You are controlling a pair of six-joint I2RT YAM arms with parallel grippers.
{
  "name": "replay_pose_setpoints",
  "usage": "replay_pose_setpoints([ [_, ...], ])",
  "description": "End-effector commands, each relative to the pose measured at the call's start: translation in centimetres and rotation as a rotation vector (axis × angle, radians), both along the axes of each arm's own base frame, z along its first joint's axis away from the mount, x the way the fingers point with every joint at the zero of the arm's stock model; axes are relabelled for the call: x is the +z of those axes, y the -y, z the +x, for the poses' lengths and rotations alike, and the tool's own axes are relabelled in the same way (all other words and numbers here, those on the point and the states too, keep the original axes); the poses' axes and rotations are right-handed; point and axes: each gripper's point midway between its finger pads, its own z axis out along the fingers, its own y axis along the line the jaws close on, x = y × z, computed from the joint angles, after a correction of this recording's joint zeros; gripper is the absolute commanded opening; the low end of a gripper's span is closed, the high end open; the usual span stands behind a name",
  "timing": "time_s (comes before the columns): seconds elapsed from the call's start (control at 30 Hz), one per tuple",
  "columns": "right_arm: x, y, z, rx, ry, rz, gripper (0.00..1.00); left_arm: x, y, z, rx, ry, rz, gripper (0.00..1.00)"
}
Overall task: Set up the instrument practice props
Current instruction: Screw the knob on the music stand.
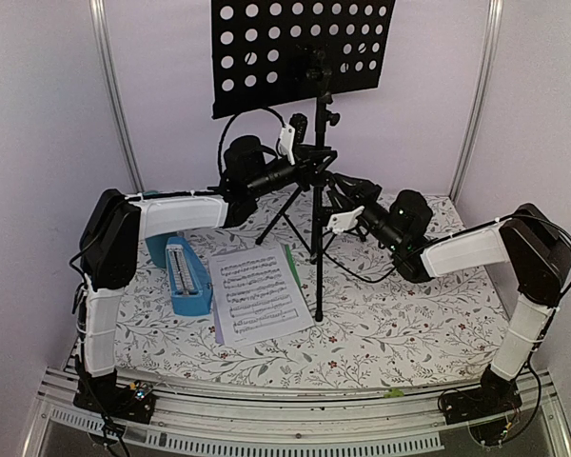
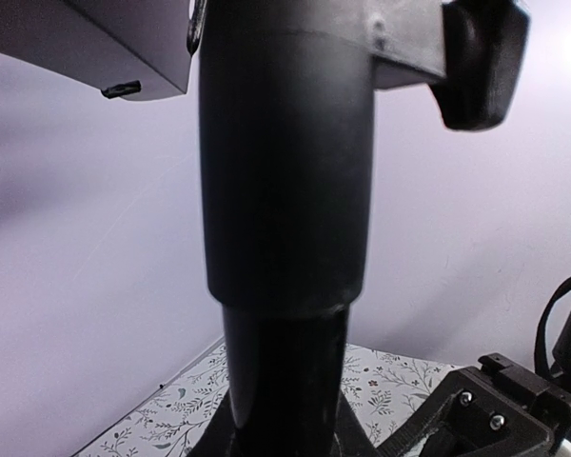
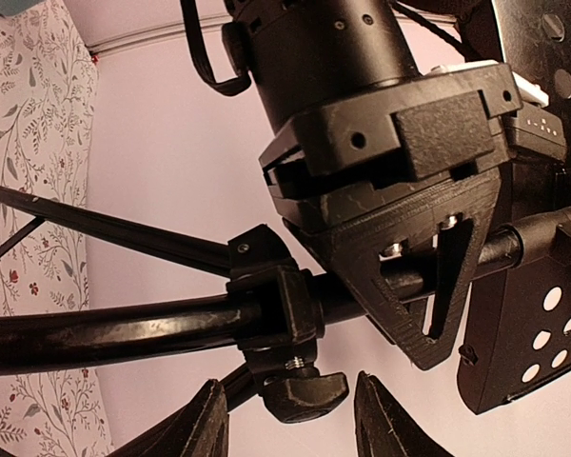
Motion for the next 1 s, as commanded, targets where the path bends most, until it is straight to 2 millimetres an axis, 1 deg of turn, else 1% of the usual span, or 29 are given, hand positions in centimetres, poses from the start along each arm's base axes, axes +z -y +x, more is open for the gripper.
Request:
replay_pose_setpoints([
  [0.0,-0.2,-0.7,0.4,0.004,0.001,-0.031,0.43,-2.7,1.0,-0.5,-0.047,-0.064,0.081,0.0],
  [0.17,0.2,-0.9,0.3,0.012,0.007,-0.034,0.41,-2.7,0.9,-0.6,-0.05,-0.063,0.083,0.0],
  [0.3,0.8,-1.1,0.4,0.02,0.011,-0.04,0.37,-2.8,0.8,-0.5,-0.049,-0.062,0.084,0.0],
  [0.47,1.4,-0.8,0.2,0.007,0.019,-0.04,0.27,-2.6,0.9,-0.5,-0.049,-0.061,0.08,0.0],
  [0.63,1.4,-0.8,0.0,0.012,-0.002,-0.058,0.2,-2.7,1.0,-0.4,-0.056,-0.066,0.079,0.0],
  [0.73,1.6,-1.0,-0.2,0.021,-0.014,-0.064,0.11,-2.8,1.1,-0.4,-0.058,-0.068,0.083,0.0],
  [0.9,1.2,-1.6,-0.5,0.055,-0.103,-0.075,0.0,-3.1,1.2,-0.3,-0.062,-0.072,0.094,0.0],
  [0.93,1.2,-1.7,-0.6,0.061,-0.123,-0.078,0.0,-3.1,1.3,-0.3,-0.063,-0.074,0.095,0.0],
  [0.97,0.7,-1.9,-0.6,0.068,-0.167,-0.081,0.0,-3.1,1.2,-0.3,-0.062,-0.074,0.096,0.0],
])
